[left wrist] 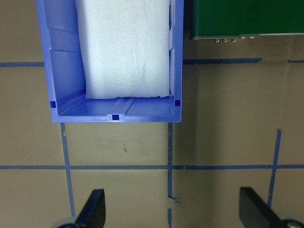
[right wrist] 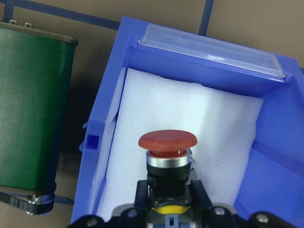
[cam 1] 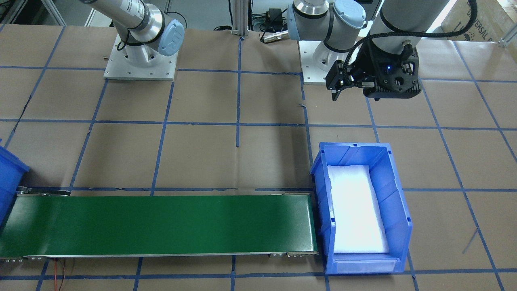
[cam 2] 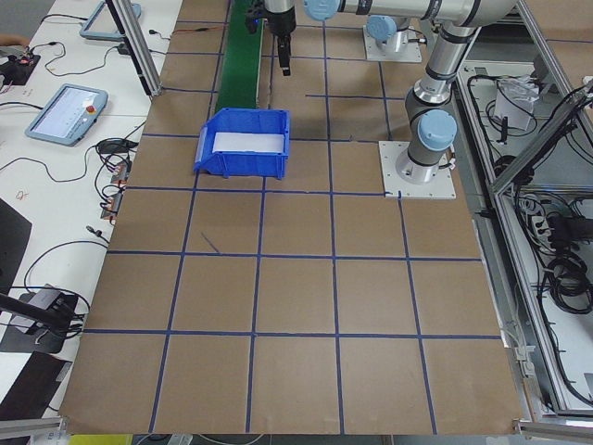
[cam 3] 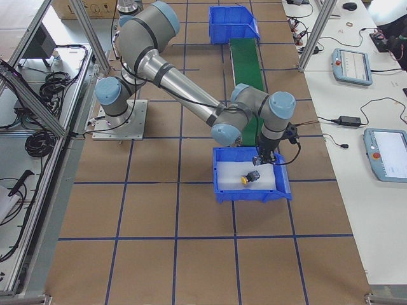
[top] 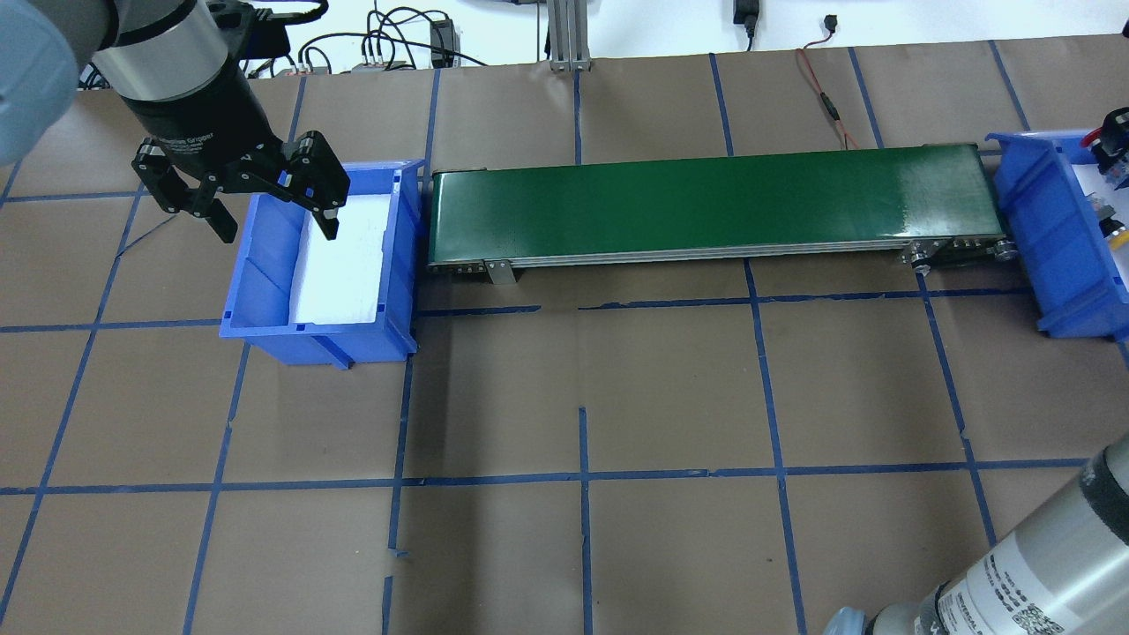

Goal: Transport two buttons from left to right
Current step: 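Carry the red button into the far blue bin with the right gripper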

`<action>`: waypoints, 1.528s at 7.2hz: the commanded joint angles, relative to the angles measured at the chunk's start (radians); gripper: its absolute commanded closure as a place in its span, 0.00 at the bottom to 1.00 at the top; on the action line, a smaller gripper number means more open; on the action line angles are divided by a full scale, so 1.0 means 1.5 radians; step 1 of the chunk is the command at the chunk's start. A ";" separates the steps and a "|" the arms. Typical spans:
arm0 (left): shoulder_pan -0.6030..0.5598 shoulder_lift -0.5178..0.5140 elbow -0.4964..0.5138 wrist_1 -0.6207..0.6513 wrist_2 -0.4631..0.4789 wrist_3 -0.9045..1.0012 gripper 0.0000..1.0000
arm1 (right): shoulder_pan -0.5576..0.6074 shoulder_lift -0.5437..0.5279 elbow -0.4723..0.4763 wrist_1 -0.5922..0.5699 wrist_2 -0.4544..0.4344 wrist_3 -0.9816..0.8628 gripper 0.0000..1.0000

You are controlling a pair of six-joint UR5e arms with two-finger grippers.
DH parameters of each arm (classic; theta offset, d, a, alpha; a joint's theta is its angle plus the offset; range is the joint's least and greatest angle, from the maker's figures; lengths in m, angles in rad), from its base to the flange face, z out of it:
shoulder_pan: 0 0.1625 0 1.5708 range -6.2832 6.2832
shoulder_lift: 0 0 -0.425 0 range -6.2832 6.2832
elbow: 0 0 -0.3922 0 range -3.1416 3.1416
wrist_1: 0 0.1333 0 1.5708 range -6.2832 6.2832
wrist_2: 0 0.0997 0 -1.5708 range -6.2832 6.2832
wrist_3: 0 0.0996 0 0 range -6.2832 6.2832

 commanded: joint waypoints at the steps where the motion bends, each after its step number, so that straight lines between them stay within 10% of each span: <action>1: -0.001 0.000 0.000 0.000 0.000 -0.001 0.00 | 0.000 0.020 0.003 -0.033 0.004 -0.004 0.98; 5: -0.001 0.000 0.000 0.000 -0.001 -0.001 0.00 | -0.017 0.047 0.002 -0.080 0.006 -0.011 0.96; 6: 0.000 0.000 0.000 0.001 0.000 0.000 0.00 | -0.017 0.047 0.002 -0.085 0.007 -0.010 0.84; 7: 0.000 0.000 0.000 0.000 0.000 0.000 0.00 | -0.017 0.047 0.003 -0.110 0.012 -0.011 0.29; 8: -0.001 0.000 0.000 0.000 -0.003 -0.001 0.00 | -0.017 0.044 0.009 -0.111 0.010 -0.014 0.00; 11: 0.000 0.000 0.000 0.001 -0.001 0.001 0.00 | -0.018 0.033 0.019 -0.111 0.006 -0.012 0.00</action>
